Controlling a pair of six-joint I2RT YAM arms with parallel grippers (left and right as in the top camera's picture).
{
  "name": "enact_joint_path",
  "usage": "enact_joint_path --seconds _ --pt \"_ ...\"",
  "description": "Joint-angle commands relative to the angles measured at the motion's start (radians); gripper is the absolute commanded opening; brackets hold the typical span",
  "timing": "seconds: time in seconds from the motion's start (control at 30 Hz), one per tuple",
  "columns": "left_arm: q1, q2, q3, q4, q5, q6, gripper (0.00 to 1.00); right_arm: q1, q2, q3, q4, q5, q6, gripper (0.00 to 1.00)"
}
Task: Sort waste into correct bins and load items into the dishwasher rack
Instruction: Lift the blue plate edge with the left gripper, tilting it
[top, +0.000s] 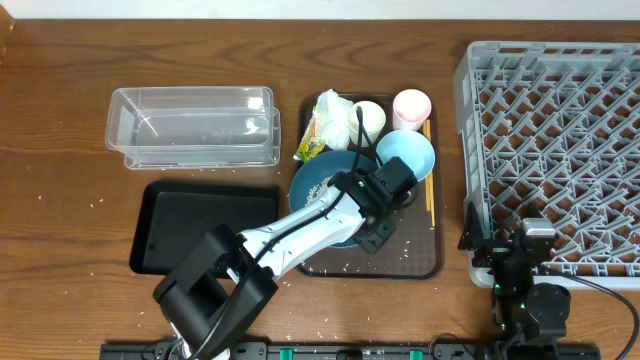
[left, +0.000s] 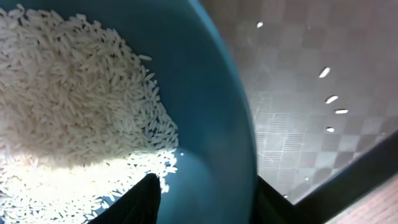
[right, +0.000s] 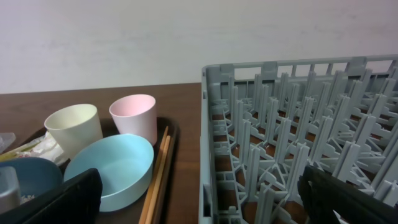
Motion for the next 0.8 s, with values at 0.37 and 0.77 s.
enact_joint_path --seconds 0.37,0.77 --pt "0.002 0.017 -0.027 0.000 -0.042 0.002 0.42 -0.011 -0.005 -0.002 -0.003 0.010 -0.013 0.99" --pt "0.002 0.006 -0.026 -0.015 -0.042 0.001 0.23 -0.011 -0.005 -0.002 -0.003 0.010 -0.013 0.99"
